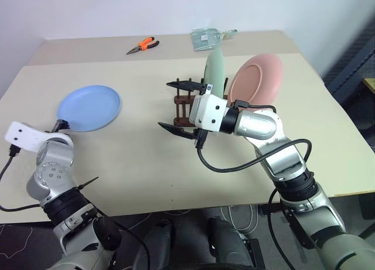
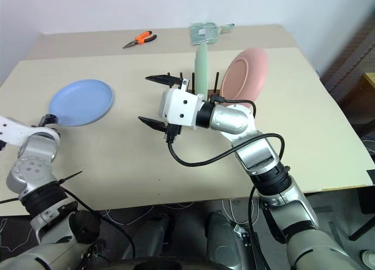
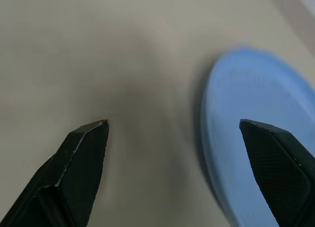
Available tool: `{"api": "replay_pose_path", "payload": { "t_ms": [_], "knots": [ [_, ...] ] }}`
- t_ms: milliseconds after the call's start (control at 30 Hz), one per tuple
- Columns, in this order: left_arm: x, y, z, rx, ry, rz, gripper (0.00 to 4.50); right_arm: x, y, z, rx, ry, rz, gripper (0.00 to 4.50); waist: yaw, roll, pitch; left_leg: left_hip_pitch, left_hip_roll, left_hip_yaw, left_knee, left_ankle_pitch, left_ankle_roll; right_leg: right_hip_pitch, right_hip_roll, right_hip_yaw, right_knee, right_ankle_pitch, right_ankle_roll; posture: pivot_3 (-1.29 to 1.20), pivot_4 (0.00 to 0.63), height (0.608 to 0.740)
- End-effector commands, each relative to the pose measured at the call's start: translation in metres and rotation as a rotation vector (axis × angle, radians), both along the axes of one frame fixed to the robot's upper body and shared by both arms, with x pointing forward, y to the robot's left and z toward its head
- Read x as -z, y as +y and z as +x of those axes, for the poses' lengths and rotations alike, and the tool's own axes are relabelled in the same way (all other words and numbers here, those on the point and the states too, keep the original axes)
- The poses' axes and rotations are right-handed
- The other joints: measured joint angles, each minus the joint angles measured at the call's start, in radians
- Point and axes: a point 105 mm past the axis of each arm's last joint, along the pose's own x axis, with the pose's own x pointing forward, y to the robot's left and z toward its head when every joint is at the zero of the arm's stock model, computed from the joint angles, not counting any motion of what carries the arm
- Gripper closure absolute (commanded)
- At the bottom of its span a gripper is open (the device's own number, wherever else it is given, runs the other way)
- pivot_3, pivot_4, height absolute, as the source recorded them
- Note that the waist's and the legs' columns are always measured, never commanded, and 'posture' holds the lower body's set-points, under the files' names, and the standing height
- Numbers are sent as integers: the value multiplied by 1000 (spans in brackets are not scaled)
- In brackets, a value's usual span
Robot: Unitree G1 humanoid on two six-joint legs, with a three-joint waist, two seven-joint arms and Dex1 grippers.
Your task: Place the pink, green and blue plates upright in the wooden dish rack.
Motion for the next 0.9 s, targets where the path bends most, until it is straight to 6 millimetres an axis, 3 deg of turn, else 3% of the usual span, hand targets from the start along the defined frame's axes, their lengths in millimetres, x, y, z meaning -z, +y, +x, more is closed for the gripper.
{"api": "replay_pose_path", "payload": {
  "t_ms": [33, 267, 367, 467, 533, 667, 767, 900],
  "knots": [
    [-7, -4, 14, 45, -66, -76, 844, -5, 2, -6, -18, -28, 15, 0, -1, 0, 0, 0, 0, 0, 0, 0, 0, 0, 0, 0, 0, 0, 0, 0, 150, 740],
    [-5, -13, 28, 79, -77, -133, 4480, -3, 2, -6, -6, -28, 18, 0, -5, 0, 0, 0, 0, 0, 0, 1, -1, -1, 0, 0, 1, 0, 0, 0, 150, 740],
    [-10, -13, 29, 75, -99, -114, 4480, -3, 0, -6, 4, -31, 17, 0, -4, 0, 0, 0, 0, 0, 0, 1, -1, -1, 0, 0, 1, 0, 0, 0, 150, 740],
    [-49, -18, 31, 122, -238, 53, 4480, -2, -3, -4, 22, -50, 1, 0, -4, 0, 0, 0, 0, 0, 0, 1, -1, -1, 0, 0, 1, 0, 0, 0, 150, 740],
    [-84, -39, 35, 211, -342, 186, 4480, 0, -3, -2, 22, -64, -31, 0, -4, -1, 0, 0, 0, 0, 0, 1, -1, -1, 0, 0, 1, 0, 0, 0, 150, 740],
    [-133, -92, 37, 381, -435, 426, 4480, 4, -1, 4, 29, -107, -101, 0, -1, -1, 0, -1, 0, 0, 0, 1, -1, -1, 0, 0, 0, 1, 0, 0, 150, 740],
    [-149, -120, 30, 427, -446, 548, 4480, 2, 6, 13, 64, -208, -137, 0, -7, -1, 0, -1, 0, 1, 0, 1, -1, -1, 0, 0, 0, 1, 0, 0, 150, 740],
    [-159, -143, 15, 427, -476, 545, 4480, 2, 20, 33, 130, -314, -170, 0, -16, -1, 0, 0, 0, 2, -1, 2, -3, -2, 2, 1, 1, 1, -1, 0, 150, 740]
  ]
}}
